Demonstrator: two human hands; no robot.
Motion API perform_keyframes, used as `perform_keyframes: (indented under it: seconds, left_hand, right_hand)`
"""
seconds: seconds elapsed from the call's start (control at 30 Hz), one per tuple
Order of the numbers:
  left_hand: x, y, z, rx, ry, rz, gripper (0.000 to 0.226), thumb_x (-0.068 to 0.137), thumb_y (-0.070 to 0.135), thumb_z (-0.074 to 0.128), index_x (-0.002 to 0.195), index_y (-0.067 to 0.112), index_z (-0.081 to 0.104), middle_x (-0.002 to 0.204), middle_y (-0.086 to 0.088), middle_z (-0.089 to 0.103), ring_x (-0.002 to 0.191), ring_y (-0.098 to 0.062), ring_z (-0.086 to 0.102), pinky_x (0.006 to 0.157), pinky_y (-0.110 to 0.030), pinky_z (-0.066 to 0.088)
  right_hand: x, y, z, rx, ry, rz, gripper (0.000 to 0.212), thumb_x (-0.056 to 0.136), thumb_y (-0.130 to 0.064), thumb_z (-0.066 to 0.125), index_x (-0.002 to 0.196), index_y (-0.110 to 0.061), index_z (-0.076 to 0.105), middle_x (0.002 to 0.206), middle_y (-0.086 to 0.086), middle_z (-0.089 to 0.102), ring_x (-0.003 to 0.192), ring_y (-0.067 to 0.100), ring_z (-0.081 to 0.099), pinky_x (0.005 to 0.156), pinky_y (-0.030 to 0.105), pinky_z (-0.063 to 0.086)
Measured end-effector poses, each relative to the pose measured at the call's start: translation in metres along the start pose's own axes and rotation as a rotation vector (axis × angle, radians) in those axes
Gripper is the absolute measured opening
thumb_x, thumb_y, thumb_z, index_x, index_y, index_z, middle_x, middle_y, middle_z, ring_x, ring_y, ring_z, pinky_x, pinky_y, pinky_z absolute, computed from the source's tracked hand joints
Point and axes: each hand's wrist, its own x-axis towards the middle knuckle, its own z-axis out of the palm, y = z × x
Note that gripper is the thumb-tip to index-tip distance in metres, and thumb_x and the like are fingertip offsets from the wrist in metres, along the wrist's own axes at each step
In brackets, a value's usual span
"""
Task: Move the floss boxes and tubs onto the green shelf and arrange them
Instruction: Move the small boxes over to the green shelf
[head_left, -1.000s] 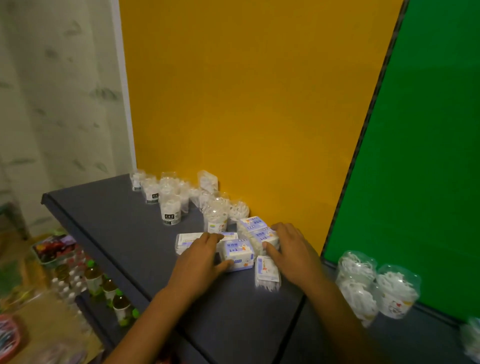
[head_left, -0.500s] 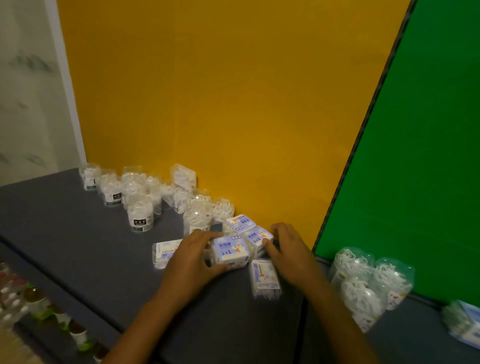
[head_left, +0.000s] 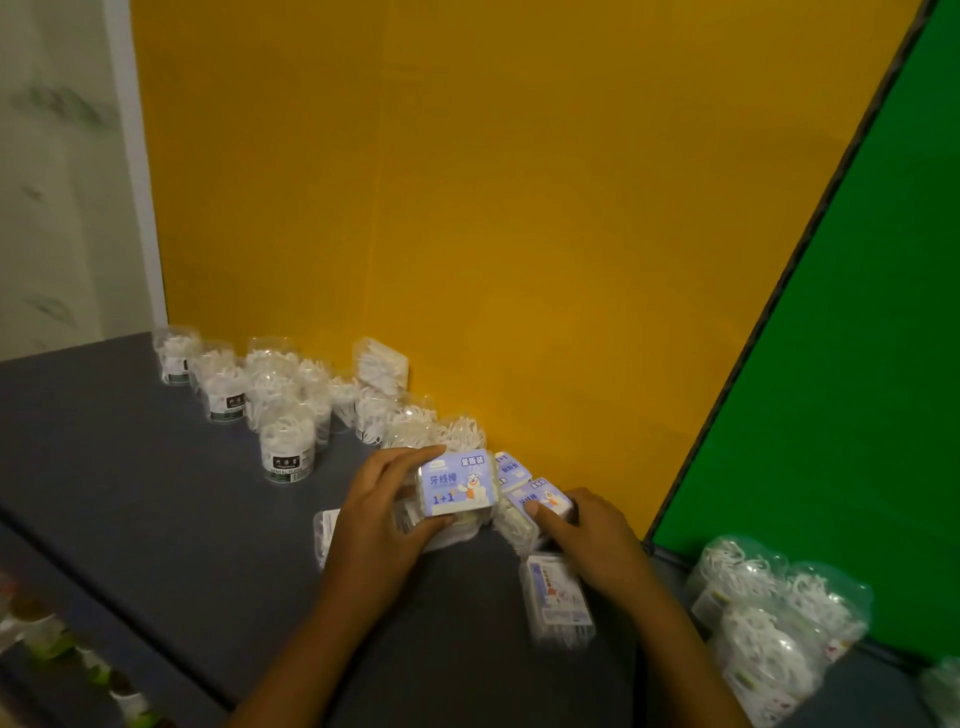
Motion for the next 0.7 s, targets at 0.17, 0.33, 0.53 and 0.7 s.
perform_keyframes:
  seconds: [0.17, 0.33, 0.53, 0.7]
  left_hand:
    - [0.000, -0.006, 0.000, -0.004, 0.012, -0.010, 0.063, 0.071, 0.021, 0.083, 0.127, 0.030, 0.055, 0.122, 0.010, 0.052, 0.116, -0.006, 0.052, 0.094, -0.022, 0.047]
    - [-0.001, 0.000, -0.002, -0.022, -0.003, -0.010, 0.063, 0.070, 0.018, 0.084, 0.126, 0.024, 0.057, 0.122, 0.009, 0.053, 0.115, -0.001, 0.050, 0.092, -0.010, 0.043]
    - [-0.004, 0.016, -0.007, -0.076, 0.036, -0.041, 0.069, 0.068, 0.013, 0.084, 0.126, 0.034, 0.053, 0.121, 0.015, 0.053, 0.112, 0.000, 0.053, 0.087, -0.009, 0.044]
    - [-0.004, 0.055, -0.009, -0.199, 0.051, -0.073, 0.066, 0.070, 0.015, 0.082, 0.123, 0.036, 0.050, 0.123, 0.023, 0.054, 0.114, 0.006, 0.052, 0.087, -0.006, 0.044]
  right_hand:
    - [-0.005, -0.006, -0.006, 0.136, -0.025, -0.001, 0.038, 0.086, -0.054, 0.064, 0.099, -0.020, 0.054, 0.085, -0.006, 0.067, 0.072, 0.008, 0.065, 0.058, 0.024, 0.047]
    - [-0.008, -0.005, -0.007, 0.249, 0.062, -0.018, 0.045, 0.079, -0.050, 0.076, 0.095, -0.017, 0.050, 0.082, -0.003, 0.070, 0.070, 0.012, 0.068, 0.060, 0.037, 0.053]
    - [-0.023, -0.007, -0.025, 0.459, 0.241, 0.009, 0.044, 0.076, -0.035, 0.083, 0.100, -0.020, 0.048, 0.099, 0.000, 0.068, 0.082, 0.015, 0.066, 0.063, 0.029, 0.048]
    - [-0.063, -0.013, -0.063, 0.676, 0.349, -0.013, 0.041, 0.080, -0.027, 0.080, 0.107, -0.018, 0.051, 0.103, -0.005, 0.069, 0.080, 0.003, 0.069, 0.069, 0.023, 0.051]
